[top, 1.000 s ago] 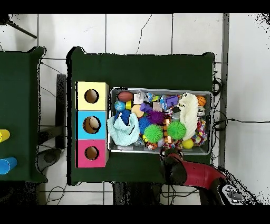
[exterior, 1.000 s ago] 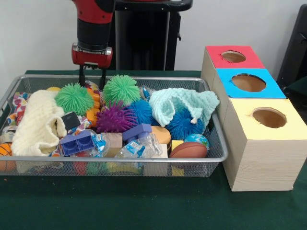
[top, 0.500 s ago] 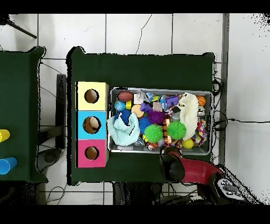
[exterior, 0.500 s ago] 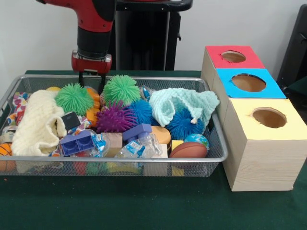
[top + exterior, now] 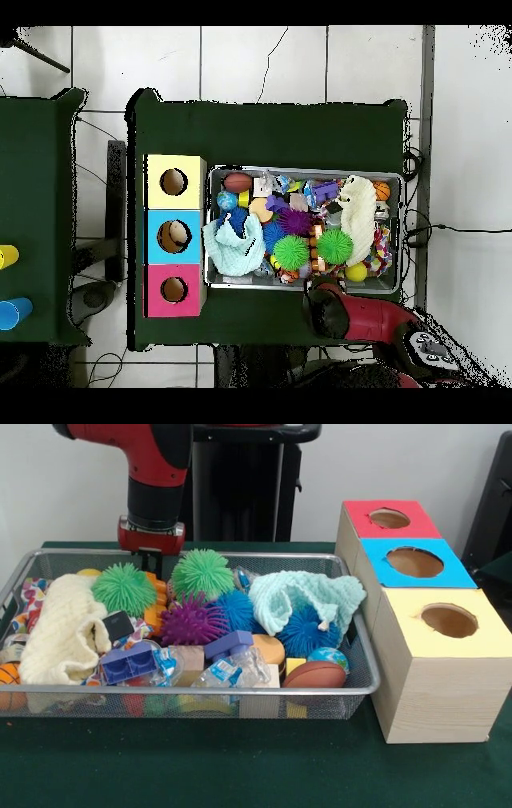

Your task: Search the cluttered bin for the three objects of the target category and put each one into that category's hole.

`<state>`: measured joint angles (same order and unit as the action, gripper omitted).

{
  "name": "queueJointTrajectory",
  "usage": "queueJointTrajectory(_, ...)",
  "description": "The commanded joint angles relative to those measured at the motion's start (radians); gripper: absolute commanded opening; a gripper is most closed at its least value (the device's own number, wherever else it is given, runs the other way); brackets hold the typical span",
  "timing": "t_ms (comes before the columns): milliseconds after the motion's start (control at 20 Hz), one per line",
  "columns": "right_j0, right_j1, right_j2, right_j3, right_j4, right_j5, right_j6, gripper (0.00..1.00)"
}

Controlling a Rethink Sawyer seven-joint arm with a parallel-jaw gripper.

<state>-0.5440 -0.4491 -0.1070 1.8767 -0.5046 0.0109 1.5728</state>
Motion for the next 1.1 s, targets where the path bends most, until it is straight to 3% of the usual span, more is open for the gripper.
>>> queueJointTrajectory(50,0.003,0.044,0.012,0.011,-0.025,0.08,0.087,0.0)
queueJointTrajectory(250,0.029,-0.155,0.024,0.115,0.0,0.172,0.07,0.0)
queueJointTrajectory(450,-0.012,-0.342,0.107,0.217,0.031,0.201,0.064,0.0)
queueJointTrajectory(750,-0.006,-0.45,0.125,0.259,0.022,0.128,0.107,0.0)
queueJointTrajectory(1100,-0.015,-0.477,0.145,0.294,0.034,0.128,0.115,0.0)
